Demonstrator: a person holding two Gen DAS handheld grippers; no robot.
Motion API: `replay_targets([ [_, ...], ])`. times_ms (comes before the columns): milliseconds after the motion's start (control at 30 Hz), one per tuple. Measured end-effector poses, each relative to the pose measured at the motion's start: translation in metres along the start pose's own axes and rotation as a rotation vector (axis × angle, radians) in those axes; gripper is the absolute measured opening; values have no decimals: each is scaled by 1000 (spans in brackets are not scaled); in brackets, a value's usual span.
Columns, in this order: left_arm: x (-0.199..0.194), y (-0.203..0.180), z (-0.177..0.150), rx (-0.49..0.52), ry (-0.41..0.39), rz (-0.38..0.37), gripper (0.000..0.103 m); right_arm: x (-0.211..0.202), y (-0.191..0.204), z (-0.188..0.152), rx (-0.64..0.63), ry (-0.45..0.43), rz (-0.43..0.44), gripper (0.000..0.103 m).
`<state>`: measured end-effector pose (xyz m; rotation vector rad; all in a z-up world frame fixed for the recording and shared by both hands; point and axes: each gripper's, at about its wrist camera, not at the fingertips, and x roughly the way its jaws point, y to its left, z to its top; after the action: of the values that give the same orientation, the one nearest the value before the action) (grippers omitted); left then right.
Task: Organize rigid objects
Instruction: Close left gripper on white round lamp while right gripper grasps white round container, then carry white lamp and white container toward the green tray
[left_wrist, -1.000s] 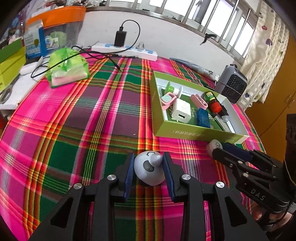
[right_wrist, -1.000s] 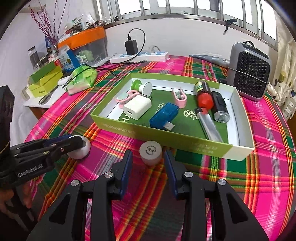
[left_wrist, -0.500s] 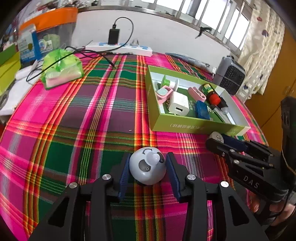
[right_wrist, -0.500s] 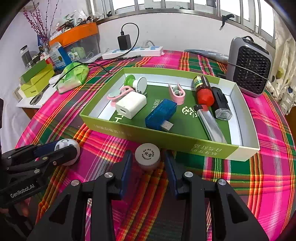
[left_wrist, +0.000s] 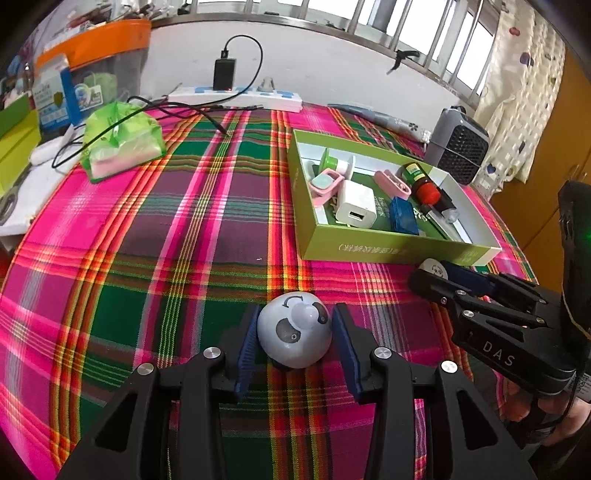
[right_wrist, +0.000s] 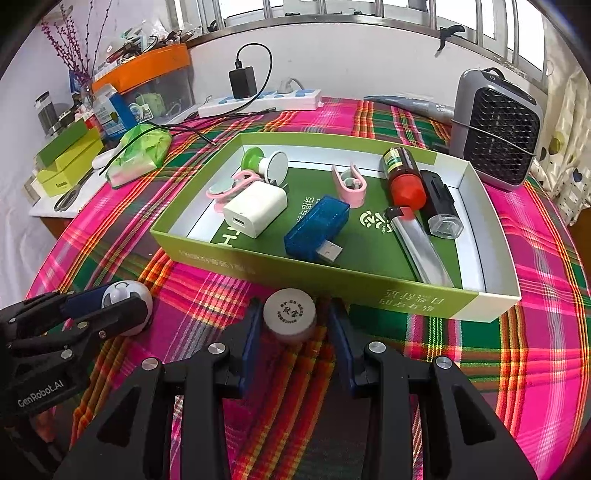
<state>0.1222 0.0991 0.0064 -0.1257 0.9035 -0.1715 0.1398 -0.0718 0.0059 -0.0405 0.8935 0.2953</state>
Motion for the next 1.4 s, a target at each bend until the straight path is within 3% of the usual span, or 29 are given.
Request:
replay_targets([
  [267,-1,3,1,-36,-11,-22,36,-1,1,-2,-12,-8,-1,37],
  [400,-5,4,2,-41,-31,-24,31,-1,-1,-2,-4,-11,5,30],
  [533,-7,3,2,-38,-42,-23,29,-2,-2,-2,-2,-12,8,29],
  [1400,-22,-5,6,-29,-65,-13,29,-22,-4,-8,-1,-49,31,29],
])
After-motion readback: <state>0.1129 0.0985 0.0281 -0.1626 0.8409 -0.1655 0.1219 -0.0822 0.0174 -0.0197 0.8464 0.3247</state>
